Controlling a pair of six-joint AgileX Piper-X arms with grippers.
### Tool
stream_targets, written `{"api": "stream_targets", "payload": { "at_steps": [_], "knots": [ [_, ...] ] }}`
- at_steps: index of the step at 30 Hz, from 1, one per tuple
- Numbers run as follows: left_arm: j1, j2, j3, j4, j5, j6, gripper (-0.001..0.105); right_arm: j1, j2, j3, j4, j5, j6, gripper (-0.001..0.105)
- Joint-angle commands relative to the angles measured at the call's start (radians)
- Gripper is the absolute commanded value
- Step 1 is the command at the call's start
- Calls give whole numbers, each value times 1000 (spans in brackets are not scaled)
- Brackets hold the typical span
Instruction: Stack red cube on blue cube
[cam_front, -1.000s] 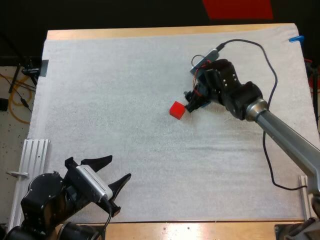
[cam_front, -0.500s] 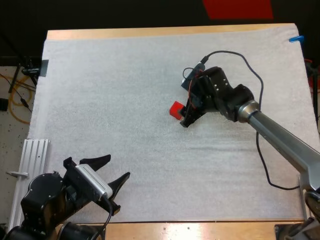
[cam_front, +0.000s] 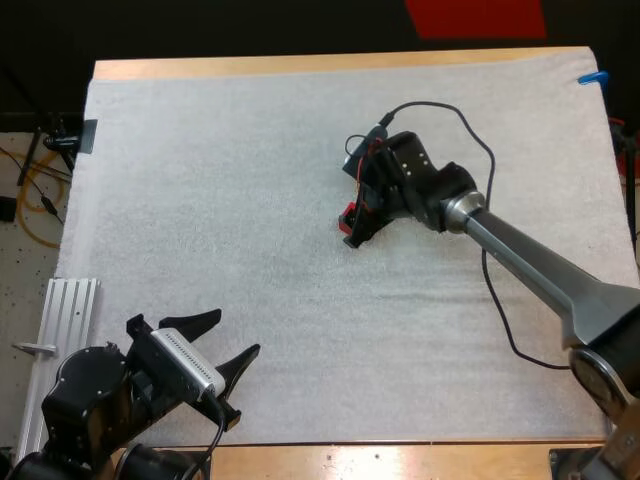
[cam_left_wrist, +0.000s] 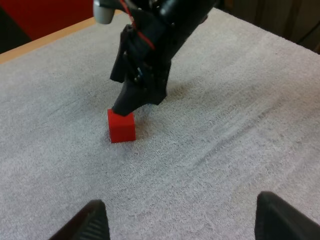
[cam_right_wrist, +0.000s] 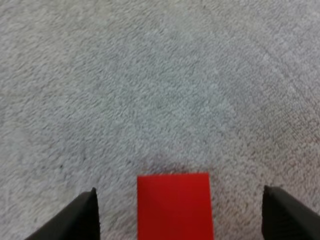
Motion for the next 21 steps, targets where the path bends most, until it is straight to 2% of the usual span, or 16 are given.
{"api": "stream_targets", "payload": {
  "at_steps": [1, 14, 17, 21],
  "knots": [
    [-3, -1, -3, -5, -12, -16, 60, -1, 10, -19, -6, -3, -13, 65],
    [-3, -1, -3, -5, -8, -35, 60, -1, 103, -23, 16, -8, -14, 64],
    [-3, -1, -3, -5, -8, -35, 60, -1, 117, -23, 31, -7, -4, 58],
    [-3, -1, -3, -5, -8, -35, 60, -1, 116, -26, 41, -3, -1, 36]
  ]
}}
